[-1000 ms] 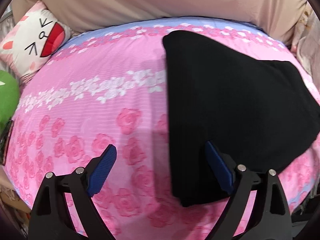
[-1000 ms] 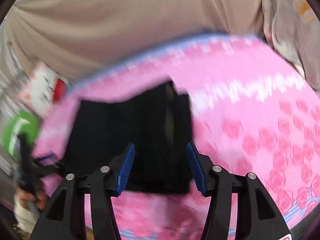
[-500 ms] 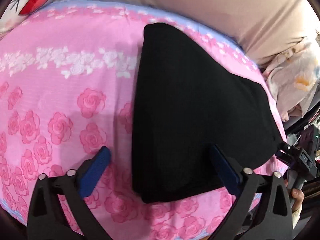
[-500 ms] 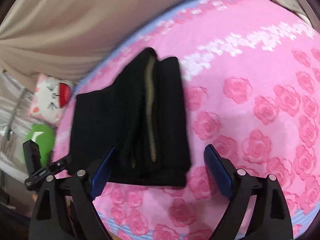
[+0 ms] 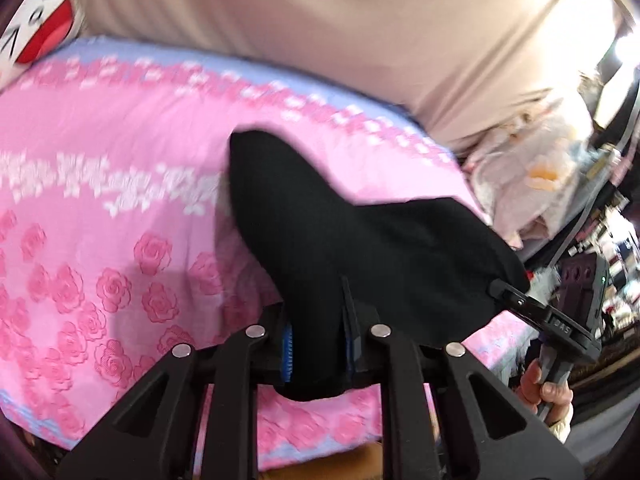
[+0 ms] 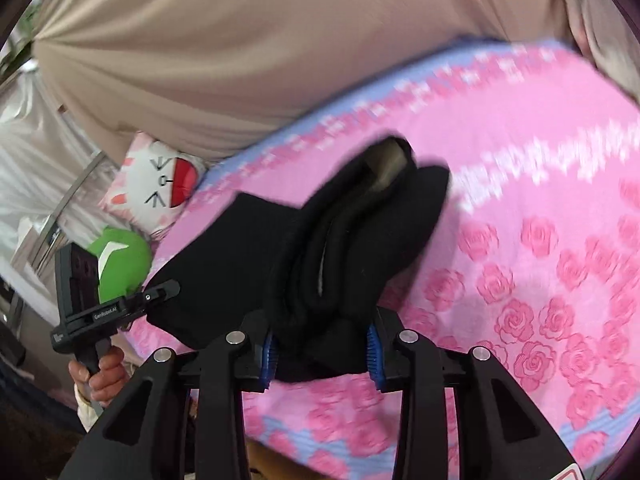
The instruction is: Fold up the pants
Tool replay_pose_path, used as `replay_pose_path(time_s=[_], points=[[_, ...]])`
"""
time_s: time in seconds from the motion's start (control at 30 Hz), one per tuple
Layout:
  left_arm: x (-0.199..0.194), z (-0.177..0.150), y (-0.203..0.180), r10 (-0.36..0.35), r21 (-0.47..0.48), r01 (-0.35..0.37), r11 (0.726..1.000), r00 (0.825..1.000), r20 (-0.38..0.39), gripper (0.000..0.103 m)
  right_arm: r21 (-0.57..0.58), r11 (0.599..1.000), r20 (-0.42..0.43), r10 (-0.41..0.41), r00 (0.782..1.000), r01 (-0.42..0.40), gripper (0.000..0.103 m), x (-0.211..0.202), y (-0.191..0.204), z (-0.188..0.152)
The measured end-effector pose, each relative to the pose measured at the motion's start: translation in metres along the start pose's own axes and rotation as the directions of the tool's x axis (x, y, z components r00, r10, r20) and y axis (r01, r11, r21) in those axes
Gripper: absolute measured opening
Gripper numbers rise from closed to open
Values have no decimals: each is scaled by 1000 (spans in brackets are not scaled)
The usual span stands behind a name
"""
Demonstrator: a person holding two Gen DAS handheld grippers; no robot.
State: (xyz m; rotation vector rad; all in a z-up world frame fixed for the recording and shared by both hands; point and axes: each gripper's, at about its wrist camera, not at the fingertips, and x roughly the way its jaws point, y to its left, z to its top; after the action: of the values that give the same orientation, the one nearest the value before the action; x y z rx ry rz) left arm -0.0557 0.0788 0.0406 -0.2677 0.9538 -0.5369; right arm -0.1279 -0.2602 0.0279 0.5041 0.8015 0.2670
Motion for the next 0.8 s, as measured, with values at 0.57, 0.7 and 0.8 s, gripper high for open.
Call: replay_pose_path(time_s=[0.57, 0.7, 0.8], points=[[-161, 69, -106, -102, 309, -26, 951, 915, 390, 17, -337, 941, 333, 96, 938, 24, 33, -130, 129, 80], [-177, 108, -123, -89, 349, -112, 930, 854, 513, 17, -387, 921, 421, 142, 896, 36, 33, -136, 144, 126], [-173, 141, -127, -75, 363, -174, 915, 814, 577, 17, -394, 919, 465, 181, 866, 19, 33, -126, 146, 167]])
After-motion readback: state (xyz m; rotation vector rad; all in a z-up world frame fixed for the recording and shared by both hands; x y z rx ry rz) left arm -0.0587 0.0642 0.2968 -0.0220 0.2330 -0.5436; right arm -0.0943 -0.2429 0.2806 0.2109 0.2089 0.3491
